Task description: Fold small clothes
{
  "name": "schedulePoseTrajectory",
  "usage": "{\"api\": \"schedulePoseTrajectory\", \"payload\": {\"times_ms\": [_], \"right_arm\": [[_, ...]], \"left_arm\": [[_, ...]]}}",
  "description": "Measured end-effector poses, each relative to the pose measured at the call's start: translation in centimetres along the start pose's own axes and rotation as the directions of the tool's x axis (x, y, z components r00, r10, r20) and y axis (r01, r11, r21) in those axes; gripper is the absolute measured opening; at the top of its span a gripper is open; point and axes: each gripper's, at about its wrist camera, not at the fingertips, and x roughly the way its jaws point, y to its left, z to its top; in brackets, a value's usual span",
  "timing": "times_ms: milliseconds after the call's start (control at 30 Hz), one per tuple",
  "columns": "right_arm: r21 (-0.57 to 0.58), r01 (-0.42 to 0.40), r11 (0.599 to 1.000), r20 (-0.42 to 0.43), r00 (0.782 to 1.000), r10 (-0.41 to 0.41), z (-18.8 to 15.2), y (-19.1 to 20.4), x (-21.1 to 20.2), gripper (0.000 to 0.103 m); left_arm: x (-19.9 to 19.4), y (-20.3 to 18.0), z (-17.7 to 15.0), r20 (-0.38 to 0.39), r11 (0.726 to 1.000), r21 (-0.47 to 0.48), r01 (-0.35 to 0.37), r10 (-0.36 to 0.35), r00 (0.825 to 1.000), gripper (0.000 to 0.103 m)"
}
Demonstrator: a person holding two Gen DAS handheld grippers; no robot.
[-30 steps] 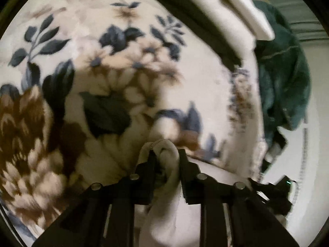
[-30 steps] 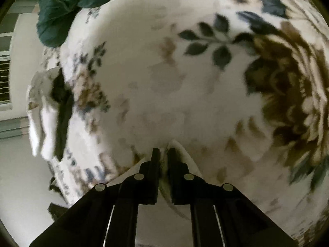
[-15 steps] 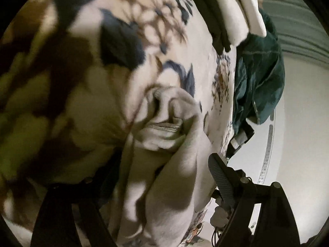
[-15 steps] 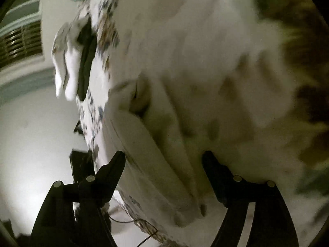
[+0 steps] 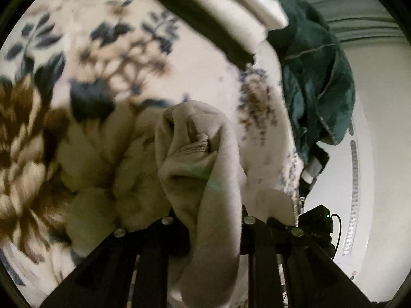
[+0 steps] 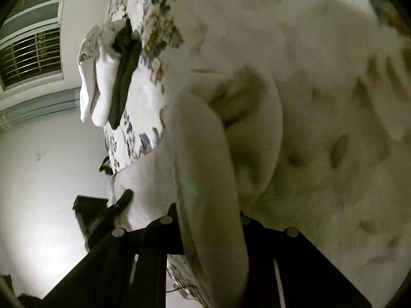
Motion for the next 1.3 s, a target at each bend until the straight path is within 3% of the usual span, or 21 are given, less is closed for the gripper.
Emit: {"api": "schedulePoseTrajectory", "payload": {"times_ms": [233, 433, 567, 767, 933, 1033, 1100, 1133, 1167, 1200, 1233, 1267, 1300], "right_arm": [[-0.069, 0.003, 0.998, 0.038, 0.999, -0.001, 2.9, 10.2, -3.2, 0.017], [-0.185, -0.022, 0.983, 0.07, 0.997, 0.036, 8.2, 22.4, -4.1, 0.017], [-0.233, -0.053, 0.971, 0.089, 0.993, 0.076, 13.3, 30.5, -2.0, 0.017], [-0.269, -0.019, 0.963, 0.091, 0.995, 0.045, 21.2, 37.8, 5.8, 0.017], [-0.262, 0.047, 0.964, 0.102, 0.995, -0.021, 26.0, 39.1, 11.9, 0.017], [-0.261, 0.141, 0.955, 0.106, 0.987, -0.117, 27.4, 38.7, 14.1, 0.018], [-0.258, 0.218, 0.941, 0.123, 0.974, -0.192, 27.8, 38.7, 14.4, 0.025], [-0.257, 0.236, 0.937, 0.128, 0.969, -0.209, 27.7, 38.8, 14.3, 0.039], [-0.27, 0.277, 0.922, 0.15, 0.958, -0.243, 27.6, 39.2, 13.9, 0.046], [-0.287, 0.332, 0.899, 0.182, 0.94, -0.289, 27.2, 39.7, 13.4, 0.061], [-0.306, 0.373, 0.876, 0.207, 0.924, -0.321, 27.0, 40.0, 13.2, 0.068], [-0.329, 0.439, 0.836, 0.245, 0.895, -0.373, 26.4, 40.7, 12.9, 0.069], [-0.347, 0.518, 0.782, 0.293, 0.852, -0.434, 25.6, 41.4, 12.7, 0.073]], "left_arm": [[-4.8, -4.3, 5.5, 0.052, 0.999, 0.045, 0.028, -0.03, 0.998, 0.016], [-10.1, -8.9, 14.9, 0.142, 0.993, 0.111, 0.038, -0.054, 0.988, 0.016], [-12.9, -10.2, 23.4, 0.205, 0.99, 0.14, 0.023, -0.052, 0.977, 0.016], [-12.2, -6.5, 34.8, 0.222, 0.992, 0.121, -0.044, 0.016, 0.975, 0.017], [-8.5, -2.0, 40.3, 0.14, 0.995, 0.052, -0.084, 0.076, 0.987, 0.019], [-7.1, -0.1, 41.6, 0.099, 0.993, 0.014, -0.118, 0.116, 0.988, 0.023], [-6.9, -0.4, 41.6, 0.098, 0.984, 0.029, -0.173, 0.17, 0.981, 0.031], [-6.9, -0.7, 41.4, 0.106, 0.976, 0.046, -0.212, 0.206, 0.973, 0.033], [-6.9, -1.2, 41.1, 0.121, 0.963, 0.076, -0.26, 0.25, 0.961, 0.036], [-6.9, -1.7, 40.9, 0.132, 0.947, 0.099, -0.306, 0.292, 0.947, 0.042], [-6.9, -2.3, 40.6, 0.147, 0.923, 0.123, -0.365, 0.347, 0.926, 0.066], [-6.8, -2.9, 40.2, 0.166, 0.894, 0.147, -0.424, 0.4, 0.901, 0.088], [-6.8, -3.6, 39.6, 0.186, 0.865, 0.172, -0.471, 0.441, 0.878, 0.09]]}}
